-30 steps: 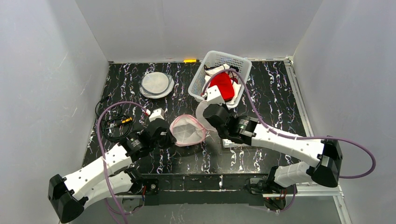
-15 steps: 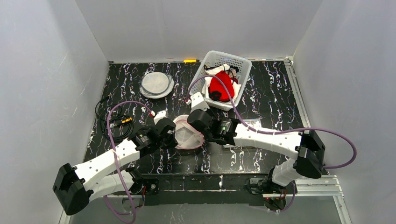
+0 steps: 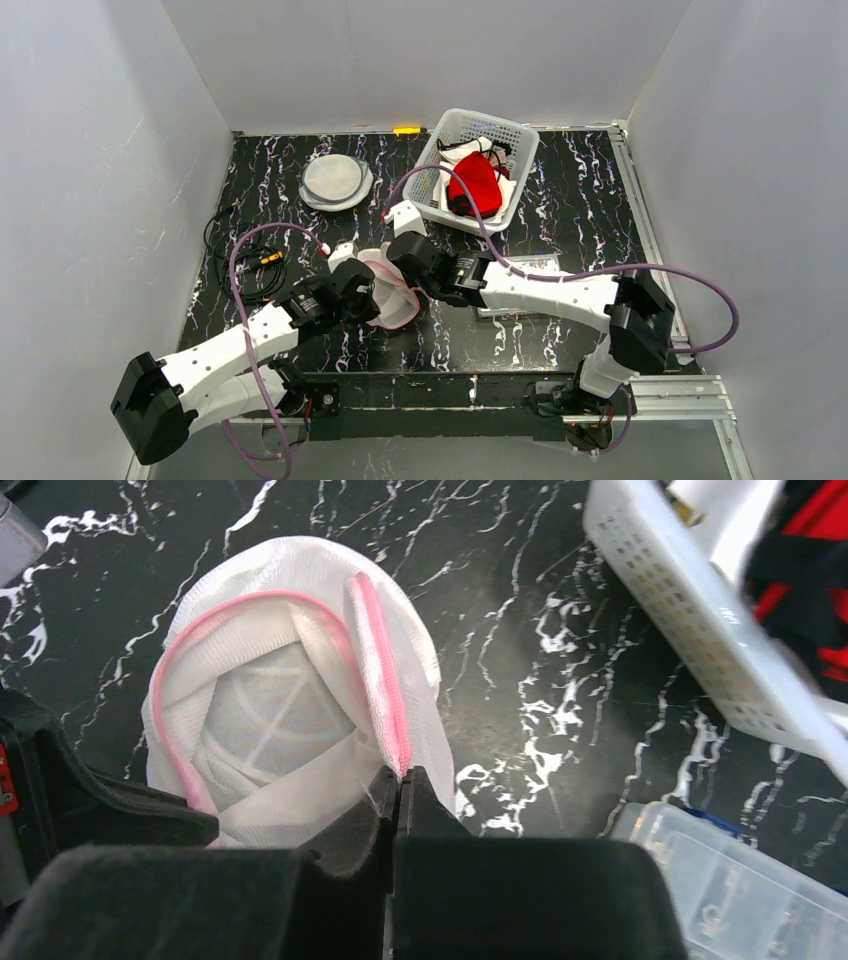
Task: Unzip the laundry bag and remove the bra
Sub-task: Close the laundry bag at the center of the board.
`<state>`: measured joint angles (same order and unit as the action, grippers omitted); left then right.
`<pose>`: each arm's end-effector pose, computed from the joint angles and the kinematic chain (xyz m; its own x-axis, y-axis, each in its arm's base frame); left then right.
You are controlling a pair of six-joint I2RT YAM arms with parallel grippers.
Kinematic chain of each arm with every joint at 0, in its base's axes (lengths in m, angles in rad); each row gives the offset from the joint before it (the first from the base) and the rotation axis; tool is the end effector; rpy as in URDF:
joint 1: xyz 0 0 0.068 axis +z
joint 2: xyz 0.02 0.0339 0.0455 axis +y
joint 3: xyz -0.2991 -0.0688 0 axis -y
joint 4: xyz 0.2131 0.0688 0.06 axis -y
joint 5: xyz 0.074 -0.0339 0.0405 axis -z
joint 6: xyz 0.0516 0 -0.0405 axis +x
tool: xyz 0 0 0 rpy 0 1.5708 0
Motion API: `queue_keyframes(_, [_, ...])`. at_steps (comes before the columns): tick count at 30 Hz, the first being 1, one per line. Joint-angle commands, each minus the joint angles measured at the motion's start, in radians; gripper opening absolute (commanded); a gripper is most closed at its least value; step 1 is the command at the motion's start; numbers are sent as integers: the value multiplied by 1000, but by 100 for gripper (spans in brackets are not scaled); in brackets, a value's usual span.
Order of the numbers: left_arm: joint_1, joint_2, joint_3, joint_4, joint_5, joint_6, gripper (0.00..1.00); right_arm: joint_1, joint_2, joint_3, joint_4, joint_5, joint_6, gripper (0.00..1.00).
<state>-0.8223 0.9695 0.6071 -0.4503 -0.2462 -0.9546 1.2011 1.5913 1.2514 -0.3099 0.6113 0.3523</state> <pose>0.1158 -0.1062 0.2506 -0.7725 -0.3313 -0.5418 -0.0585 0.8866 -0.4588 0.1503 0.3060 0.3277 -0.4117 -0.2804 -0.8671 -0.4863 0.8723 -0.0512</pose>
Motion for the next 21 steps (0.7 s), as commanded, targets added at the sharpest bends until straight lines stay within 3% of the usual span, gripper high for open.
queue_keyframes(1, [-4,-39,-35,-2,-15,-13,0,6,27,27,86,-99,57,1])
queue_keyframes(13, [-3,-130,-80,-53,-40,-31,0,6,108,32,169,-271,141,18])
queue_keyframes(21, [-2,-178,-103,-81,-57,-42,0,6,109,2,215,-349,188,50])
